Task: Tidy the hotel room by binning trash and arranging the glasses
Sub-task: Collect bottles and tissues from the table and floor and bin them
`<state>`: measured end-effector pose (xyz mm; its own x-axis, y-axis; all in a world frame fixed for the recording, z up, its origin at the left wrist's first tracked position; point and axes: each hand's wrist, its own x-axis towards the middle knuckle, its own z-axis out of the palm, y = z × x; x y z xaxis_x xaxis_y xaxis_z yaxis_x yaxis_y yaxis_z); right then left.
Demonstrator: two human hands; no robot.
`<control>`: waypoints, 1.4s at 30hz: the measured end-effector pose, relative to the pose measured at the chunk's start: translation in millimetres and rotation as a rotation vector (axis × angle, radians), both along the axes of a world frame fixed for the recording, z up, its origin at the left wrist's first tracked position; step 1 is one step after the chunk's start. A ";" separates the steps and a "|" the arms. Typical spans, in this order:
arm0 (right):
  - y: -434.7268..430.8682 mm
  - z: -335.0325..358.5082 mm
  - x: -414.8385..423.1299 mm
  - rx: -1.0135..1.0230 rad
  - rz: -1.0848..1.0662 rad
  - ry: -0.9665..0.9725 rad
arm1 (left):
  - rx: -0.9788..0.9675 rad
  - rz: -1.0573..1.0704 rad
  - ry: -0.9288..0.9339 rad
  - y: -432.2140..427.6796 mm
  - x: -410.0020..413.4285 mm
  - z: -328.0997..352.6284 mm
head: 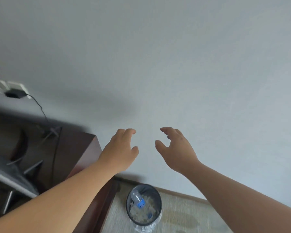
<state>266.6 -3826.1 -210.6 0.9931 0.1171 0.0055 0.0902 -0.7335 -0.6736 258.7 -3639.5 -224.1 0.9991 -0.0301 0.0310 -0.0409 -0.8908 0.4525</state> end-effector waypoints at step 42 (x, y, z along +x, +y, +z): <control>152.4 169.8 -303.7 0.167 0.732 -0.303 | 0.191 0.660 -0.285 88.4 -431.3 190.6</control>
<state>-37.1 -3673.7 -40.8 0.6173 0.7111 0.3367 0.7046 -0.3093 -0.6386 -172.6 -3551.0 -33.5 0.7653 0.5424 0.3465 0.4371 -0.8332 0.3389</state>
